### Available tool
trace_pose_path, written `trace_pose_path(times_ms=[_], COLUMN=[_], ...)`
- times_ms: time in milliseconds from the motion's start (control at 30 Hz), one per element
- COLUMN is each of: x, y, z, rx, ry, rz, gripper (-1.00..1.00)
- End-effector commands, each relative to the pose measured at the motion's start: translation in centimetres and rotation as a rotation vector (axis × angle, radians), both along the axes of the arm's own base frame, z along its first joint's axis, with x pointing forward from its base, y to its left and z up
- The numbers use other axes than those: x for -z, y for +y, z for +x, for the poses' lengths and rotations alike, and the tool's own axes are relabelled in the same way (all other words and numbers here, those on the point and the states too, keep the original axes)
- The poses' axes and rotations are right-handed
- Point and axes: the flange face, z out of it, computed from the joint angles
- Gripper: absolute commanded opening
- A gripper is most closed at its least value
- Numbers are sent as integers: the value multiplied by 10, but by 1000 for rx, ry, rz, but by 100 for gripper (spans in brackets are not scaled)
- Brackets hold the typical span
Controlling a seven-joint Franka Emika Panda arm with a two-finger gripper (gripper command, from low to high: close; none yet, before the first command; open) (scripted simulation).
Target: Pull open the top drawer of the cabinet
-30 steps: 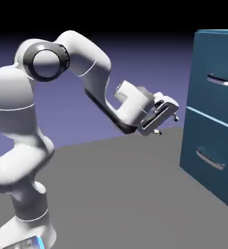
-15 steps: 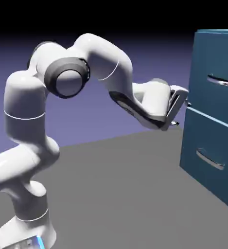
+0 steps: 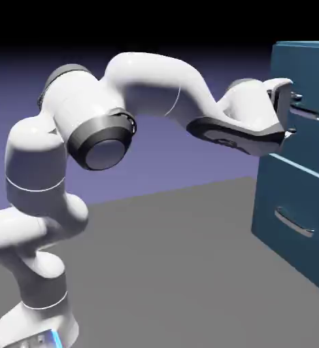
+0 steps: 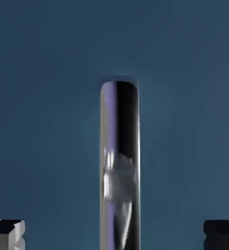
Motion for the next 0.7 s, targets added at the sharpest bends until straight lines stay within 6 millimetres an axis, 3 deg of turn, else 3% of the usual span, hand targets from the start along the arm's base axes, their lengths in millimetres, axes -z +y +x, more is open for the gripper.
trace_pose_path(times_ms=[0, 200, 233, 667], x=[-1, 2, 2, 2], y=[-1, 1, 1, 1], z=[7, 44, 44, -32], rx=[0, 0, 0, 0], ry=[-2, 3, 3, 3], rz=[2, -2, -2, -2], gripper=[0, 0, -100, -100])
